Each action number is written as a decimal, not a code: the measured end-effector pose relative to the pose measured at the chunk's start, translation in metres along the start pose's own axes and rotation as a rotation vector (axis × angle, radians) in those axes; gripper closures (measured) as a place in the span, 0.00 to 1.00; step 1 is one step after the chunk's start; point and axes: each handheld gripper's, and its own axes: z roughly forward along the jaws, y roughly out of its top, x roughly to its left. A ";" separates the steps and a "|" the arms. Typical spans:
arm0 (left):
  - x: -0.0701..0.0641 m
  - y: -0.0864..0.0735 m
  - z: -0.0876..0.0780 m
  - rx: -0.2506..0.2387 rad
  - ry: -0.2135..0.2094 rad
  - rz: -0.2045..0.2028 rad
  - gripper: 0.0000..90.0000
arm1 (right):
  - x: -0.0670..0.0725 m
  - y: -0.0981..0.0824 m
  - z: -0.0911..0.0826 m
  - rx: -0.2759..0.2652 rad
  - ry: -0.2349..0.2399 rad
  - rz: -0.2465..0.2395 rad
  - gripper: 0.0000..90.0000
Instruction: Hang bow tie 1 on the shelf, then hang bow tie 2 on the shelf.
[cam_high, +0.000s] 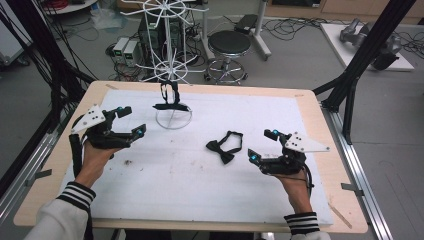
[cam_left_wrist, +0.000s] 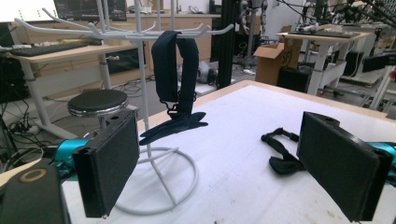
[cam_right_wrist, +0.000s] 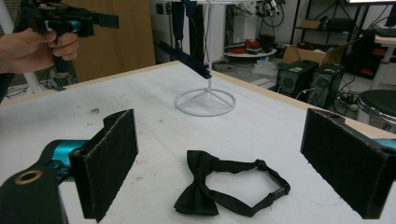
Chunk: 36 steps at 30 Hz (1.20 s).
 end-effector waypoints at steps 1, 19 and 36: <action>-0.001 -0.002 -0.002 -0.004 0.000 -0.004 0.15 | 0.000 -0.001 0.000 -0.001 -0.010 -0.011 0.12; -0.015 -0.028 -0.025 -0.017 0.016 0.017 0.15 | -0.010 -0.016 -0.008 -0.031 -0.099 0.046 0.12; -0.016 -0.031 -0.022 -0.002 0.010 0.033 0.15 | -0.013 -0.021 -0.005 -0.025 -0.092 0.058 0.12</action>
